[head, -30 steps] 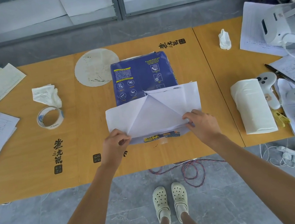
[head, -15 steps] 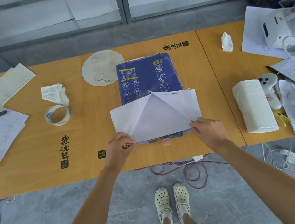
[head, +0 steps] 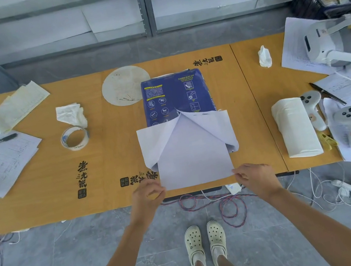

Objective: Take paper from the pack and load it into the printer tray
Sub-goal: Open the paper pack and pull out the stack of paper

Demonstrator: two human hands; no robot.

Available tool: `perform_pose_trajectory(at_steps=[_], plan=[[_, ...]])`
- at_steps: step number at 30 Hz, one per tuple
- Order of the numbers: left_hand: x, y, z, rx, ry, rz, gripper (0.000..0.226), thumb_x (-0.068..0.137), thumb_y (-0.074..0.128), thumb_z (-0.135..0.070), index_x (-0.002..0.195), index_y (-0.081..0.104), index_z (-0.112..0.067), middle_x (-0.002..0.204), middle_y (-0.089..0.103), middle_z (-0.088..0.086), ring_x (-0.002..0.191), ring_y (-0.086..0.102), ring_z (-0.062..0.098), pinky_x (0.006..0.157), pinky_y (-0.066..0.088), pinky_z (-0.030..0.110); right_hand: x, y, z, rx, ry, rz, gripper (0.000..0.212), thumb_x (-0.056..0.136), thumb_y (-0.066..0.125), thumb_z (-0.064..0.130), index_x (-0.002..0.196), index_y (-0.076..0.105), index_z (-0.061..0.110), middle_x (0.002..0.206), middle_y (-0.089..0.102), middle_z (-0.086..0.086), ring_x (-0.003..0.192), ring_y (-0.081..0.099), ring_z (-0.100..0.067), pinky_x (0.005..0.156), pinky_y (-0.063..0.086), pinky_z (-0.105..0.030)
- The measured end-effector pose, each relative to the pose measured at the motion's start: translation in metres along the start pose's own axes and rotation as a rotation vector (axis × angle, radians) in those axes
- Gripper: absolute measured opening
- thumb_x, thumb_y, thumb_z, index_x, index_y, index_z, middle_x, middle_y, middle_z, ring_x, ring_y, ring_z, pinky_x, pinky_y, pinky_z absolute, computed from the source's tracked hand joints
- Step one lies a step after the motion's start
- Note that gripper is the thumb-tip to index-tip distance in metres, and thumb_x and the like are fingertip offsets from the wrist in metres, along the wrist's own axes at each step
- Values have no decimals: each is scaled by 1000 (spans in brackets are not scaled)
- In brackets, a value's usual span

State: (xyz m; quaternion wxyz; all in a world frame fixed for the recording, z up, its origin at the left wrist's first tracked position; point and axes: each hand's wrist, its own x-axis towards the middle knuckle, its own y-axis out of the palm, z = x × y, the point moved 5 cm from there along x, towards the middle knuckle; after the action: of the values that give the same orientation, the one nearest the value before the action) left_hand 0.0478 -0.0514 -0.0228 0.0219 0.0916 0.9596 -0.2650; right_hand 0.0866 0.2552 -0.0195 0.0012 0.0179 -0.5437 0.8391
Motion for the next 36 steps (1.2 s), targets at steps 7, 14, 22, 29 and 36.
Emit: perform_pose_trajectory(at_steps=[7, 14, 22, 29, 36], plan=[[-1, 14, 8, -525, -475, 2, 34, 76, 65, 0, 106, 60, -16, 100, 70, 3, 87, 69, 7, 78, 56, 27, -1, 9, 2, 761, 511, 97, 30, 77, 64, -1, 101, 55, 14, 90, 68, 0, 82, 65, -7, 59, 50, -7], [11, 20, 4, -599, -581, -53, 37, 84, 53, -4, 116, 56, -21, 86, 66, 5, 79, 61, 20, 76, 49, 33, 5, 20, 8, 1007, 720, 80, 30, 87, 55, 8, 117, 48, 12, 94, 66, -12, 85, 63, -22, 62, 54, -22], [18, 25, -1, -397, -447, 21, 59, 80, 62, 0, 128, 44, -28, 109, 64, 5, 89, 62, 12, 66, 49, 19, 16, 18, 15, 853, 731, 16, 38, 83, 59, 7, 118, 50, 21, 82, 66, -10, 69, 57, -22, 53, 44, -25], [-11, 23, 3, -427, -515, 208, 81, 78, 63, 5, 141, 29, -35, 109, 66, 7, 95, 63, 16, 68, 53, 28, -10, 19, 16, 940, 791, 199, 56, 83, 55, 1, 130, 43, 29, 90, 66, -15, 81, 59, -24, 68, 48, -29], [-53, 19, -8, -432, -497, 301, 85, 79, 59, 8, 138, 28, -45, 96, 73, -10, 98, 62, 12, 80, 52, 36, -40, 12, 23, 1023, 796, 267, 47, 85, 49, -5, 123, 45, 23, 91, 64, -12, 77, 59, -20, 59, 45, -29]])
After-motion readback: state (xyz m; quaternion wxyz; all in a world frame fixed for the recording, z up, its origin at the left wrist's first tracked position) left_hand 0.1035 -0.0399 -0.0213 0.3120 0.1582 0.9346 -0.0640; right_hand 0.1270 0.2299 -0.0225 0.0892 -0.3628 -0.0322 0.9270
